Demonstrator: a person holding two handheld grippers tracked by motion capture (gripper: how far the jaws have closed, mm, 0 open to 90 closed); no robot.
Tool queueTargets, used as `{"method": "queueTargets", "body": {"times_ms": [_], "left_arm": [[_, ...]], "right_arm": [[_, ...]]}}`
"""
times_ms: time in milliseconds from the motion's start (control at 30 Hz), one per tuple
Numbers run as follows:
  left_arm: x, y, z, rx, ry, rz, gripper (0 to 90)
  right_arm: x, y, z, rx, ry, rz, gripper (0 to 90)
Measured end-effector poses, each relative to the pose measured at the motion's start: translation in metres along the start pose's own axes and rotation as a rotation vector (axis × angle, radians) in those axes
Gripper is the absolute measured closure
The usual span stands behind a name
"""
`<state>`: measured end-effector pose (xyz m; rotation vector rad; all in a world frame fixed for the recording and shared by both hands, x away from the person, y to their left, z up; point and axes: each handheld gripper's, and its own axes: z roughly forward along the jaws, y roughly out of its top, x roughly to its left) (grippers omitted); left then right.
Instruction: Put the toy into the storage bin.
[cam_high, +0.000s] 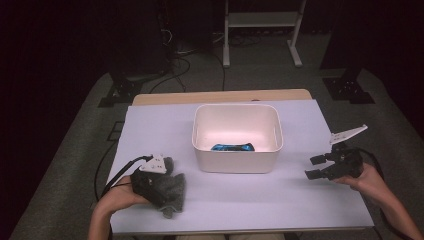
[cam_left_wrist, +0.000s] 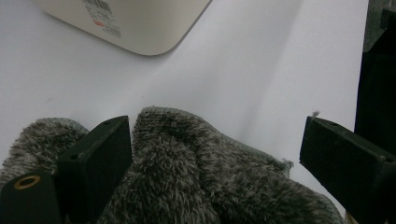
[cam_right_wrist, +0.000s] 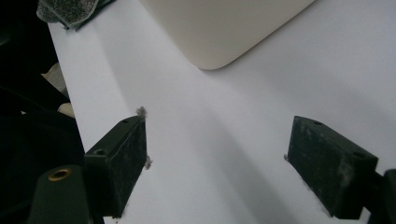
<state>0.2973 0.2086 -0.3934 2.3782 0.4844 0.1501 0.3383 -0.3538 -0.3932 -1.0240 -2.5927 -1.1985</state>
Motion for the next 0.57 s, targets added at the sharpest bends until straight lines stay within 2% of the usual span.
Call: {"method": "queueTargets", "body": {"times_ms": [267, 567], "left_arm": [[0.000, 0.000, 0.000, 0.002, 0.002, 0.004, 8.8], [0.000, 0.001, 0.000, 0.005, 0.003, 0.008, 8.8]], "right_arm": [[-0.001, -0.016, 0.002, -0.011, 0.012, 0.029, 18.6], [0.000, -0.028, 0.008, -0.001, 0.020, 0.038, 18.5]]}}
